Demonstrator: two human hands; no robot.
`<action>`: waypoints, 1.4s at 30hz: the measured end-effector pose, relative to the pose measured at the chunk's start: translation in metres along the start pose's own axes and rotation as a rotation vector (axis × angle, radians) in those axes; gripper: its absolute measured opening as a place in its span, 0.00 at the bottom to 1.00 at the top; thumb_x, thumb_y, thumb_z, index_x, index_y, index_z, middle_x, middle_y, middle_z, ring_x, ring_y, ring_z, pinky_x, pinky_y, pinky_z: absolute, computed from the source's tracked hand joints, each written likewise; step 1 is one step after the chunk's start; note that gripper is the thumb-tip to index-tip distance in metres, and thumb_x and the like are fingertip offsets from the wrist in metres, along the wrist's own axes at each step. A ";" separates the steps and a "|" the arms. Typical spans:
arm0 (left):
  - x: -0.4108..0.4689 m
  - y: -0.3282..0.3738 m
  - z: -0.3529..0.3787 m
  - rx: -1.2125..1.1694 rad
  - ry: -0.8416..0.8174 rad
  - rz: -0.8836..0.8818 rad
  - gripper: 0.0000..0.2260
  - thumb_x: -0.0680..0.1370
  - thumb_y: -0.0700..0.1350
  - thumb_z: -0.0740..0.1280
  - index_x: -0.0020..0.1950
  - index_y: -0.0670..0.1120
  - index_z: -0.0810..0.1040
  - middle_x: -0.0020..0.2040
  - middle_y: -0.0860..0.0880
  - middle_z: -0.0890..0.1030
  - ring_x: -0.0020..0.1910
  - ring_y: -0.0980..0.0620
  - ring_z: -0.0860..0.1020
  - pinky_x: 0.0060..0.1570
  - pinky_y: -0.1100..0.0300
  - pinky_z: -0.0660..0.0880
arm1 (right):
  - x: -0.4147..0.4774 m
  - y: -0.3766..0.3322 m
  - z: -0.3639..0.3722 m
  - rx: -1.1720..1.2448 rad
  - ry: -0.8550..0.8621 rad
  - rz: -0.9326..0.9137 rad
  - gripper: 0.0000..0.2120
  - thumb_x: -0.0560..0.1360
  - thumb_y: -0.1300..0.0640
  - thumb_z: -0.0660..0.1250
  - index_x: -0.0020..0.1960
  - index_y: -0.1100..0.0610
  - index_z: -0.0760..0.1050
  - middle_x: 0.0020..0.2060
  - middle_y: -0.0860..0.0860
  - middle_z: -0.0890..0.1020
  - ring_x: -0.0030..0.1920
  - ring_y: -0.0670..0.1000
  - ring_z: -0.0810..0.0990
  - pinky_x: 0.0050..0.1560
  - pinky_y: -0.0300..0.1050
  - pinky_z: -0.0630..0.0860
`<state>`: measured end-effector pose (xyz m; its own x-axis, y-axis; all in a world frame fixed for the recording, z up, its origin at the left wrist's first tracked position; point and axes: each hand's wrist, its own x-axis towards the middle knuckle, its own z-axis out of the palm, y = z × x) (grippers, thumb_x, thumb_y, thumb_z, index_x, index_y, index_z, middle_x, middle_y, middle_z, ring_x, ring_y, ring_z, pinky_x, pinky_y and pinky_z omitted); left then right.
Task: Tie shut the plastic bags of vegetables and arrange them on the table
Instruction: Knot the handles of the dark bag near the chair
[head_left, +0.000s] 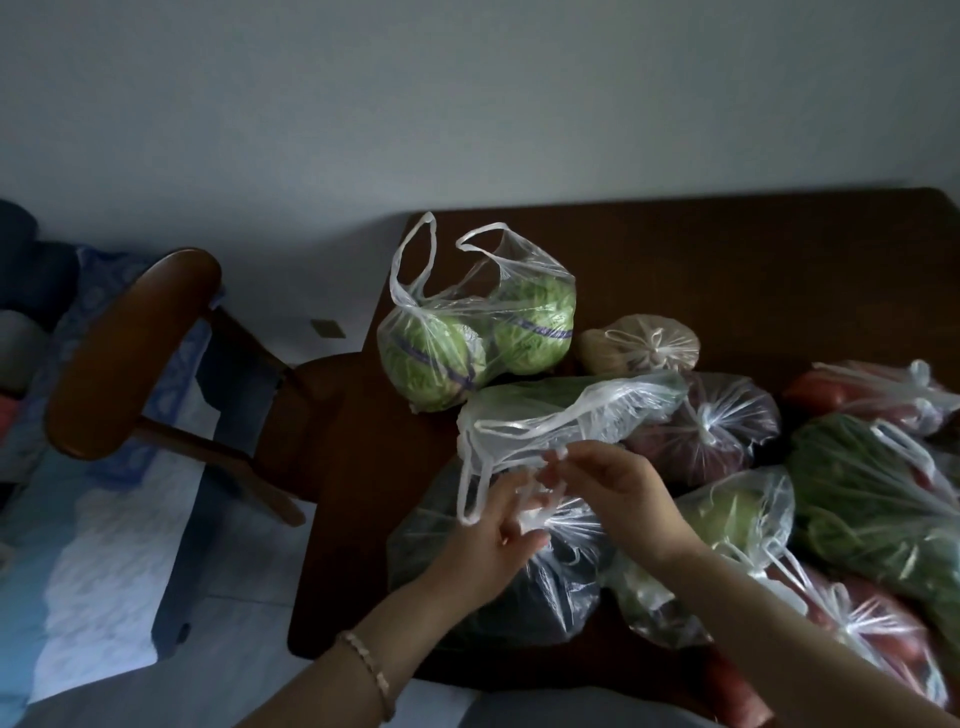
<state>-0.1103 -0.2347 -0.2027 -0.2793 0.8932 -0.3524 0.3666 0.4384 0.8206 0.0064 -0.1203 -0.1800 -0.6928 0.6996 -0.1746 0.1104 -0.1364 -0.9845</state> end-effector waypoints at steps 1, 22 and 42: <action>0.002 0.002 0.002 -0.062 0.043 0.014 0.22 0.76 0.43 0.66 0.58 0.67 0.61 0.42 0.56 0.77 0.33 0.62 0.72 0.39 0.68 0.70 | 0.000 -0.001 0.004 -0.049 0.004 -0.033 0.13 0.73 0.64 0.67 0.36 0.47 0.81 0.36 0.50 0.85 0.40 0.47 0.82 0.46 0.38 0.77; 0.011 0.023 -0.003 -0.381 0.391 -0.100 0.15 0.77 0.36 0.64 0.61 0.47 0.68 0.45 0.49 0.81 0.31 0.63 0.77 0.35 0.68 0.73 | 0.000 0.058 0.038 -0.159 0.010 0.111 0.10 0.76 0.61 0.62 0.38 0.52 0.76 0.31 0.47 0.78 0.31 0.41 0.72 0.34 0.33 0.68; 0.030 0.025 -0.006 0.388 0.139 0.049 0.11 0.79 0.52 0.60 0.47 0.45 0.71 0.39 0.51 0.72 0.39 0.53 0.73 0.35 0.65 0.67 | 0.006 0.050 0.036 -0.104 -0.035 0.276 0.12 0.74 0.65 0.63 0.34 0.58 0.79 0.26 0.46 0.78 0.28 0.38 0.74 0.33 0.29 0.69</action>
<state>-0.1152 -0.1981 -0.1901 -0.3610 0.9034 -0.2314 0.6821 0.4250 0.5951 -0.0180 -0.1487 -0.2299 -0.6503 0.6212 -0.4374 0.3696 -0.2443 -0.8965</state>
